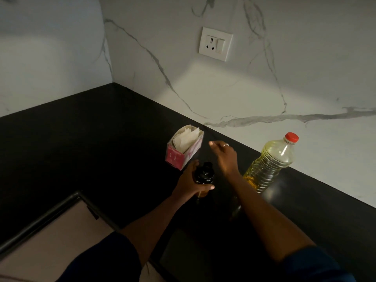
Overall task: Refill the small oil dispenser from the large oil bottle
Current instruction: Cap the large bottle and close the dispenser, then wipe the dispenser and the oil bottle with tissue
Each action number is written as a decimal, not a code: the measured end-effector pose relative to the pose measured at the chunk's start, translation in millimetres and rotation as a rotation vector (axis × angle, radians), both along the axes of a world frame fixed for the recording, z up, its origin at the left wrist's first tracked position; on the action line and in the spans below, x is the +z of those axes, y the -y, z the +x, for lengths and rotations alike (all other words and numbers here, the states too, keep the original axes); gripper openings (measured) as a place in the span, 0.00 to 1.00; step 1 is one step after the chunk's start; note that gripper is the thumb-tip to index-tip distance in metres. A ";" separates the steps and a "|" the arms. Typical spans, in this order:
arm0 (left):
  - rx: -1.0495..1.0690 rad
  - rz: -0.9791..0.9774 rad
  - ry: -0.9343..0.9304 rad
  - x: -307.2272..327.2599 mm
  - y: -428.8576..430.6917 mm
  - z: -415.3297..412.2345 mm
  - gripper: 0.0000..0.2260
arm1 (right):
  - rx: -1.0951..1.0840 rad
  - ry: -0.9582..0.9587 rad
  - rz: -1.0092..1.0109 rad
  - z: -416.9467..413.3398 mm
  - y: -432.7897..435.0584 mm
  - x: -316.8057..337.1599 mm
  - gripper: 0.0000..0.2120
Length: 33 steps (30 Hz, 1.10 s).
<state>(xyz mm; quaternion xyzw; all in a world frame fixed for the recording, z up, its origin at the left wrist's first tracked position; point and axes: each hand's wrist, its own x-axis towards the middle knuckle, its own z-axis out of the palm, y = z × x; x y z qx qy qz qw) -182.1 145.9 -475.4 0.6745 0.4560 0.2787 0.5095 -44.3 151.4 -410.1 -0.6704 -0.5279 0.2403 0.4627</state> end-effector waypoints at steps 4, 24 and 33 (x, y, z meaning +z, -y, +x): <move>-0.060 0.014 0.038 8.2 -5.1 -6.6 0.39 | 0.129 0.363 -0.050 -3.9 -43.3 21.5 0.10; -0.143 0.052 -0.079 8.1 -22.7 -10.3 0.30 | 0.359 1.013 -0.090 -35.4 -122.6 31.8 0.11; -0.143 0.066 -0.095 12.2 -21.3 -9.4 0.28 | 0.230 0.775 0.011 -27.1 -117.3 52.4 0.12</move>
